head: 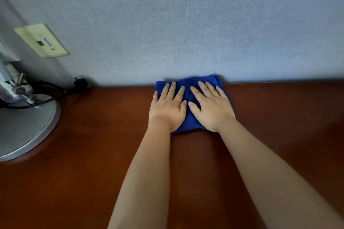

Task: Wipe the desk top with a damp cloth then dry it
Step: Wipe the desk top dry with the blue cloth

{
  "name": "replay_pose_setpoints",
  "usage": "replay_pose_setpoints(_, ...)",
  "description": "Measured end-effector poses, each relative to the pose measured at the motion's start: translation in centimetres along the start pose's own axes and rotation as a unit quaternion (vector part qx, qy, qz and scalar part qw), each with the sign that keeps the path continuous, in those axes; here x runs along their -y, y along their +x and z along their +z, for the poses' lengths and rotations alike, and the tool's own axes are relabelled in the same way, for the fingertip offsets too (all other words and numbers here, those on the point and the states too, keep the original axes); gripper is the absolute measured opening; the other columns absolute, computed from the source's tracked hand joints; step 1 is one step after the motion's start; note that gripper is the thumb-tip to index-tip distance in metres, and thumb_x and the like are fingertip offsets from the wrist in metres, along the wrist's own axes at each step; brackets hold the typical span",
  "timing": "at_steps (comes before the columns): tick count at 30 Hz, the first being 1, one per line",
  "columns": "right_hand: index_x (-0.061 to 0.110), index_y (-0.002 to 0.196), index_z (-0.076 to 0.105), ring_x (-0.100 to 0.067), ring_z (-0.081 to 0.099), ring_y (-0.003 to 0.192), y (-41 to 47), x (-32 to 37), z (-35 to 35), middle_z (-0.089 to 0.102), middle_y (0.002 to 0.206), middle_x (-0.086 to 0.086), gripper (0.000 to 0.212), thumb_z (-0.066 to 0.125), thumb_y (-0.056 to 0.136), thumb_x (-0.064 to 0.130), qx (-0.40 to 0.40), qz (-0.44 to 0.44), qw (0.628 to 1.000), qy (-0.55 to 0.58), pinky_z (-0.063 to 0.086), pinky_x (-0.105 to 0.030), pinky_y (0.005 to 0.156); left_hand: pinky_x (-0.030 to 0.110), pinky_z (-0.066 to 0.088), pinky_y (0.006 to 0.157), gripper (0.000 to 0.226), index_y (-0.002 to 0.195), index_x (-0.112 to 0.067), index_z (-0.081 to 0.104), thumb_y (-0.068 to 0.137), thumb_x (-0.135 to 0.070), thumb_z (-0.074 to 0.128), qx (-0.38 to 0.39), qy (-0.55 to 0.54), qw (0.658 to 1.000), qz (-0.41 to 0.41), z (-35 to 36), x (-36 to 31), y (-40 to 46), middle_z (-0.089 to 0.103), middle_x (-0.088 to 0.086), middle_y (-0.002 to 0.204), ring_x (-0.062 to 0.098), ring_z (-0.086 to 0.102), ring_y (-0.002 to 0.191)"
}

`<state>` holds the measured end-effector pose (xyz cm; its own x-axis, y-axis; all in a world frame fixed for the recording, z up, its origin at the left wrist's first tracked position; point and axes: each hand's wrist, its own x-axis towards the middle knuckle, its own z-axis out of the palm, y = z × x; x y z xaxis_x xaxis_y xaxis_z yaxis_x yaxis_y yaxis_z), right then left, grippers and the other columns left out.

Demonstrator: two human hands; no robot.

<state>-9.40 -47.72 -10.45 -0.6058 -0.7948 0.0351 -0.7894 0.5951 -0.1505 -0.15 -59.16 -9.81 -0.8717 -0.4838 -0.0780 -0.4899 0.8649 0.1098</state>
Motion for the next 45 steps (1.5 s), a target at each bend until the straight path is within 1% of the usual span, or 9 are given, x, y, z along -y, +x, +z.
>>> replay_pose_setpoints(8, 0.027, 0.153, 0.012, -0.015, -0.002, 0.148, -5.8, 1.2, -0.1, 0.003, 0.162, 0.0, 0.06, 0.02, 0.1, 0.051, 0.003, 0.004, 1.0, -0.002, -0.003, -0.035, 0.12, 0.043, -0.004, 0.12, 0.055, 0.155, -0.027, 0.0, 0.104, -0.04, 0.015, 0.009, 0.008, 1.0, 0.005, 0.5, -0.9, -5.5, -0.008, 0.0, 0.162, 0.017, -0.012, 0.148)
replay_pose_setpoints(20, 0.021, 0.154, 0.007, -0.013, -0.001, 0.148, -21.3, 5.7, 0.2, 0.004, 0.162, 0.002, 0.063, 0.019, 0.1, 0.051, 0.007, 0.031, 0.999, -0.006, -0.003, -0.034, 0.12, 0.043, -0.006, 0.12, 0.054, 0.154, -0.027, -0.004, 0.104, -0.041, 0.012, 0.024, 0.016, 0.999, 0.033, 1.9, -2.9, -20.7, -0.011, 0.0, 0.162, 0.017, -0.014, 0.148)
replay_pose_setpoints(24, 0.018, 0.154, 0.003, -0.011, -0.004, 0.148, -23.5, 6.5, 0.4, 0.0, 0.162, 0.002, 0.068, 0.004, 0.096, 0.054, 0.016, 0.037, 0.999, -0.017, -0.004, -0.033, 0.12, 0.043, -0.006, 0.12, 0.054, 0.154, -0.029, -0.006, 0.104, -0.041, 0.011, 0.019, 0.026, 0.999, 0.036, 2.2, -3.0, -23.2, -0.012, 0.001, 0.162, 0.018, -0.014, 0.148)
replay_pose_setpoints(29, 0.018, 0.153, -0.001, -0.008, -0.005, 0.147, -22.5, 6.0, 0.6, -0.001, 0.161, 0.006, 0.088, -0.02, 0.075, 0.052, -0.001, 0.035, 0.999, -0.007, -0.007, -0.031, 0.118, 0.043, -0.006, 0.12, 0.053, 0.154, -0.031, -0.003, 0.103, -0.04, 0.011, 0.016, 0.023, 0.999, 0.043, 2.2, -2.8, -21.8, -0.012, -0.001, 0.162, 0.018, -0.015, 0.148)
replay_pose_setpoints(34, 0.018, 0.154, 0.002, -0.009, -0.004, 0.147, -18.8, 4.6, 0.9, 0.001, 0.161, 0.005, 0.089, -0.021, 0.074, 0.05, -0.01, 0.031, 0.999, -0.007, -0.006, -0.031, 0.118, 0.043, -0.006, 0.12, 0.053, 0.154, -0.031, -0.002, 0.103, -0.04, 0.012, 0.016, 0.018, 0.999, 0.037, 1.8, -2.7, -18.2, -0.011, -0.001, 0.162, 0.017, -0.015, 0.148)
replay_pose_setpoints(37, 0.019, 0.154, 0.006, -0.009, -0.002, 0.148, -15.6, 3.6, 0.6, 0.003, 0.161, 0.005, 0.083, -0.015, 0.08, 0.053, -0.014, 0.024, 1.0, -0.005, -0.004, -0.031, 0.119, 0.043, -0.006, 0.12, 0.053, 0.154, -0.031, -0.002, 0.103, -0.041, 0.012, 0.016, 0.013, 0.999, 0.031, 1.6, -2.5, -15.0, -0.011, -0.002, 0.162, 0.017, -0.015, 0.148)
replay_pose_setpoints(39, 0.02, 0.154, 0.007, -0.01, -0.002, 0.148, -13.2, 2.8, 0.4, 0.002, 0.161, 0.005, 0.066, 0.004, 0.096, 0.05, -0.011, 0.023, 1.0, -0.002, -0.004, -0.032, 0.119, 0.043, -0.006, 0.12, 0.053, 0.154, -0.031, -0.001, 0.103, -0.04, 0.012, 0.014, 0.011, 0.999, 0.027, 1.3, -2.3, -12.6, -0.011, -0.001, 0.162, 0.017, -0.015, 0.148)
replay_pose_setpoints(41, 0.02, 0.154, 0.006, -0.01, -0.003, 0.148, -10.7, 2.0, 0.1, 0.001, 0.162, 0.004, 0.059, 0.016, 0.101, 0.044, -0.005, 0.022, 1.0, 0.003, -0.004, -0.032, 0.119, 0.043, -0.005, 0.12, 0.053, 0.154, -0.031, 0.0, 0.103, -0.04, 0.012, 0.01, 0.012, 1.0, 0.022, 1.2, -2.0, -10.0, -0.01, -0.001, 0.162, 0.017, -0.014, 0.148)
replay_pose_setpoints(45, 0.022, 0.154, 0.006, -0.011, -0.004, 0.148, -6.1, 0.7, 0.0, -0.001, 0.162, 0.003, 0.058, 0.017, 0.101, 0.044, 0.0, 0.016, 1.0, -0.003, -0.004, -0.032, 0.12, 0.043, -0.005, 0.12, 0.053, 0.154, -0.032, 0.0, 0.103, -0.04, 0.014, 0.007, 0.008, 1.0, 0.018, 0.8, -1.4, -5.3, -0.009, -0.002, 0.162, 0.017, -0.012, 0.148)
